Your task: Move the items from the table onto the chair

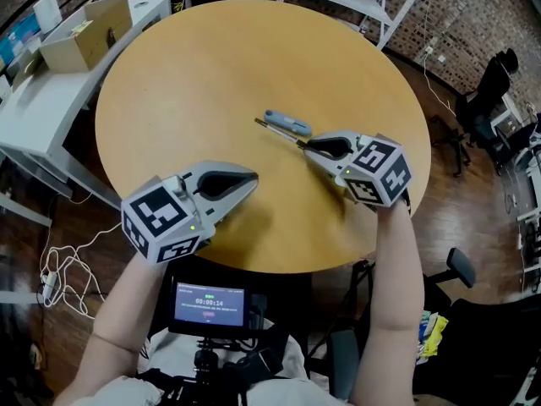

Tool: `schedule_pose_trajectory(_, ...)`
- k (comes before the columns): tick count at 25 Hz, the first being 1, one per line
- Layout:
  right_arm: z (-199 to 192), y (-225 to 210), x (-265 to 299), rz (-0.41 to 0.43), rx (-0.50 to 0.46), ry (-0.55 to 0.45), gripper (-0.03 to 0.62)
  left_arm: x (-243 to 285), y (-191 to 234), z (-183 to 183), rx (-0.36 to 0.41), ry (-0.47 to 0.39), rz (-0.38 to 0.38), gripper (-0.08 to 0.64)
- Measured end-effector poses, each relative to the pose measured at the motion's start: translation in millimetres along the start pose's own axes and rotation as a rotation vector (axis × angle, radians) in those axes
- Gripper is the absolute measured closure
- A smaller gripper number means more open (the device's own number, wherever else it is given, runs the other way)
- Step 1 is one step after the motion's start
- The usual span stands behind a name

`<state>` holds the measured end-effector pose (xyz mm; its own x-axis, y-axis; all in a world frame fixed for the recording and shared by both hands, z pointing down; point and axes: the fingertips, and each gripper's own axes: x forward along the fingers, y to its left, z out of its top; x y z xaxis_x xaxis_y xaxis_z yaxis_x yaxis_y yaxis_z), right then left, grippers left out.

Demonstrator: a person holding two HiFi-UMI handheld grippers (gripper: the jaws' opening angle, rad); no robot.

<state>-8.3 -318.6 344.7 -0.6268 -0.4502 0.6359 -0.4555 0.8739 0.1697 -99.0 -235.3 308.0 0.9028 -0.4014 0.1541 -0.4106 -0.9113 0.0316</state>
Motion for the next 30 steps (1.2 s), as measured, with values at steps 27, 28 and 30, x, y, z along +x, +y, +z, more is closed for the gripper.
schedule_pose_trajectory(27,-136.6,81.0,-248.1,-0.59,0.378,-0.493,0.526,152.3,-169.0,36.7,0.054,-0.035,-0.41,0.549)
schedule_pose_trajectory(28,-147.5,85.0,-260.9,-0.618,0.397,-0.485,0.526,158.5,-180.1,42.7,0.052,-0.052,-0.435,0.549)
schedule_pose_trajectory(30,-168.5,94.5,-287.9,-0.678,0.435,-0.475,0.526,169.3,-204.0,50.5,0.039,-0.069,-0.483,0.549)
